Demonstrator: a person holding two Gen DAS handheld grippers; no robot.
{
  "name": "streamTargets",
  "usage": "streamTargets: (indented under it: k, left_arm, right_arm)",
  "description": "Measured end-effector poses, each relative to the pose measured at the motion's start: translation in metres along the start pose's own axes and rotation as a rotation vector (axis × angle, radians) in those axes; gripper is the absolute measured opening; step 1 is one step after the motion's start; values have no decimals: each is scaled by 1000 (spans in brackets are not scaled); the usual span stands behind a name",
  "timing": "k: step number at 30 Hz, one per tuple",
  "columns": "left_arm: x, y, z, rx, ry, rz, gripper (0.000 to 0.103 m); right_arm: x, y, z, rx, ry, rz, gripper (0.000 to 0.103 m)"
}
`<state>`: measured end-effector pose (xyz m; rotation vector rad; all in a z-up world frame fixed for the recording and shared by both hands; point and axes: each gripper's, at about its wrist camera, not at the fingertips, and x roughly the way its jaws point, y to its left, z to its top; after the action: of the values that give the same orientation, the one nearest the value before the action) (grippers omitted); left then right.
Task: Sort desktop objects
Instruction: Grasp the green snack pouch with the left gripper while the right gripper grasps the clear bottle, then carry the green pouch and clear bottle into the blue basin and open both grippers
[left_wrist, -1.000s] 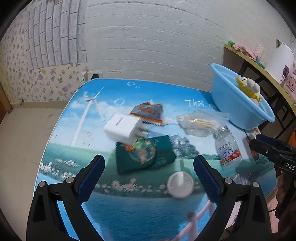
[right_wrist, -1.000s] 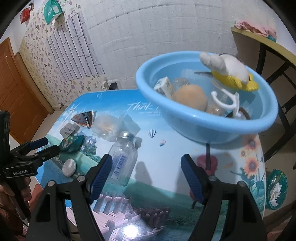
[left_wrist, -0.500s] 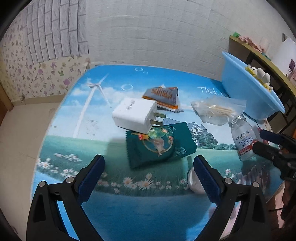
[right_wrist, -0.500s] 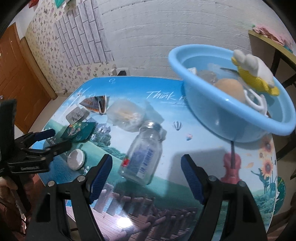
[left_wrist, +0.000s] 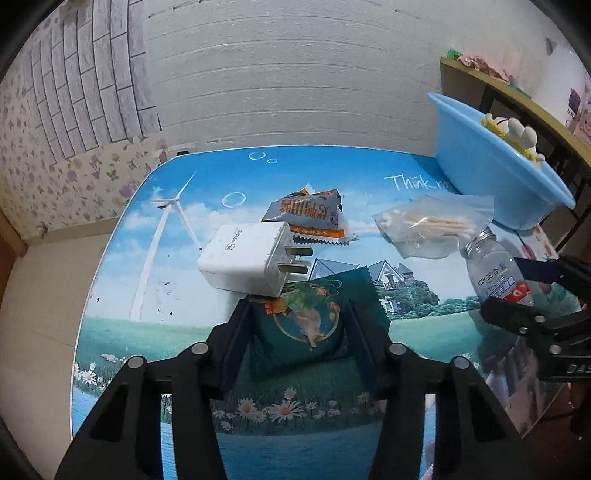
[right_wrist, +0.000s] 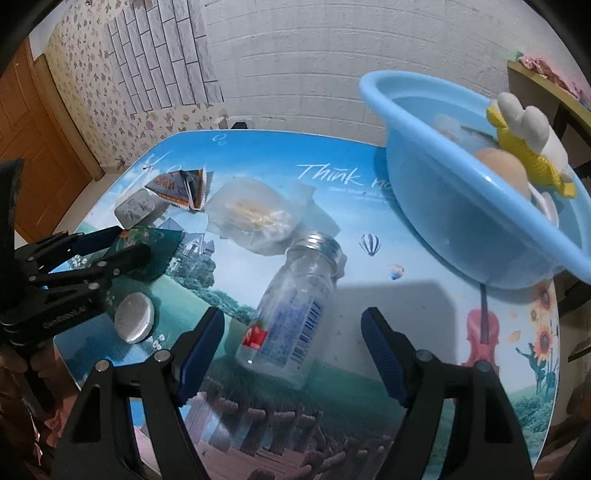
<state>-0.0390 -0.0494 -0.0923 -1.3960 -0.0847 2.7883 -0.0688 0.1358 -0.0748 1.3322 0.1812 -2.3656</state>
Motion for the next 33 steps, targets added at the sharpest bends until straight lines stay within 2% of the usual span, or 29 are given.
streamTargets:
  k: [1, 3, 6, 11, 22, 28, 30, 32, 33]
  left_arm:
    - [-1, 1, 0, -2, -1, -5, 47]
    - [-5, 1, -2, -1, 1, -14, 47]
    - [-11, -1, -5, 9, 4, -28, 46]
    - [-25, -3, -14, 12, -3, -41, 46]
    - [-38, 12, -32, -32, 16, 26, 47]
    - [-37, 15, -40, -42, 32, 36, 50]
    - [-37, 15, -42, -43, 28, 40, 52]
    - [-36, 17, -44, -53, 26, 37, 68]
    - [-36, 16, -45, -50, 25, 41, 72]
  right_arm:
    - [0, -1, 0, 0, -2, 2, 74]
    - [0, -2, -1, -5, -4, 20, 48]
    - [-1, -7, -2, -2, -4, 45, 44]
    - [-14, -17, -8, -9, -23, 55, 41]
    - [-28, -26, -20, -10, -45, 49, 40]
    - [-29, -31, -28, 3, -27, 45, 39]
    - [-30, -33, -31, 3, -25, 43, 39]
    - [-29, -34, -32, 7, -20, 45, 40]
    - [-29, -35, -32, 13, -20, 49, 40]
